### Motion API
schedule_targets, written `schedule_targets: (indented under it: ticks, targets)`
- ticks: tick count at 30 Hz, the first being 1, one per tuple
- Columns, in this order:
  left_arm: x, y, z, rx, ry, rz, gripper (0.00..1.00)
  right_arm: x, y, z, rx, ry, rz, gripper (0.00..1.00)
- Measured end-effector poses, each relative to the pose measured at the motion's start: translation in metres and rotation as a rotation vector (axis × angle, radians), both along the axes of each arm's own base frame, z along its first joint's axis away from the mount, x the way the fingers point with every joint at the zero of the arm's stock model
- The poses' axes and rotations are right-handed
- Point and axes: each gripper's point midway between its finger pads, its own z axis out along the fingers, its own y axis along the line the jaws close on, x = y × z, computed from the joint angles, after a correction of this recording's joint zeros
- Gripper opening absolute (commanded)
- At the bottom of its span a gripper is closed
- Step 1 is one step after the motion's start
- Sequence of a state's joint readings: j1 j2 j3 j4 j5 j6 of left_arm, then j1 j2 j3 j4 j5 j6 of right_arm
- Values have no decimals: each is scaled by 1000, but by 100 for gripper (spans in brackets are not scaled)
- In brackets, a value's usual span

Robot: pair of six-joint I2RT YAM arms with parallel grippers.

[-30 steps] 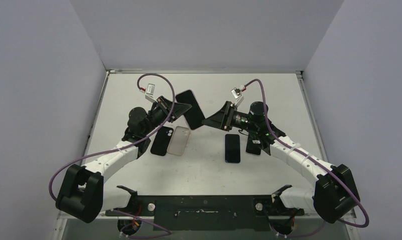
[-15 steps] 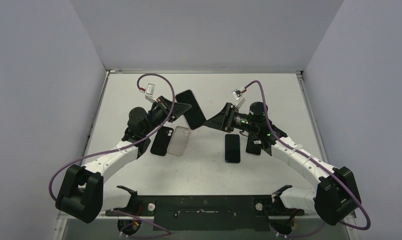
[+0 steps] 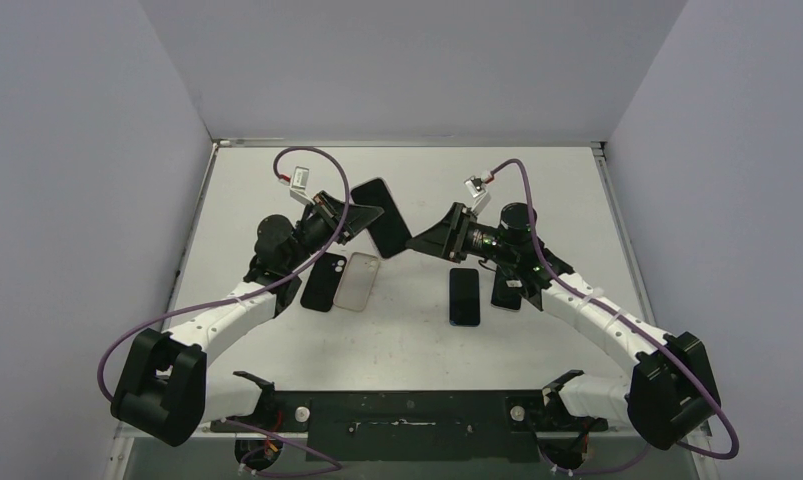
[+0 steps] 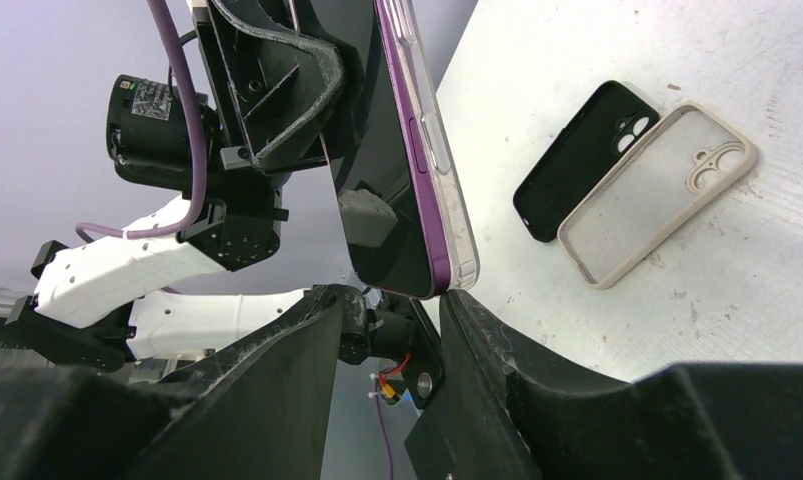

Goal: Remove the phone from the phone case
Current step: Remove the phone case from the phone.

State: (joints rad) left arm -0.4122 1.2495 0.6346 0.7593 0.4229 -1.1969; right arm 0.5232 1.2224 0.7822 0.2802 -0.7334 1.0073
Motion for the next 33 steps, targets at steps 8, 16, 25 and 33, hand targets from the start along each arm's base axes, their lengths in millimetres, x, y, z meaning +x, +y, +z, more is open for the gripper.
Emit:
schedule_targets:
  ticks: [8, 16, 25, 33]
  targets:
    - [1, -2, 3, -16, -13, 2, 0, 3, 0, 2, 18, 8, 1, 41]
    - [5, -16, 5, -81, -10, 5, 0, 15, 0, 4, 52, 3, -12, 39]
    - [-5, -33, 12, -155, 5, -56, 0, 10, 9, 20, 130, -56, 69, 32]
    - [-5, -36, 20, -183, -37, -83, 20, 15, 13, 24, 196, -45, 109, 0]
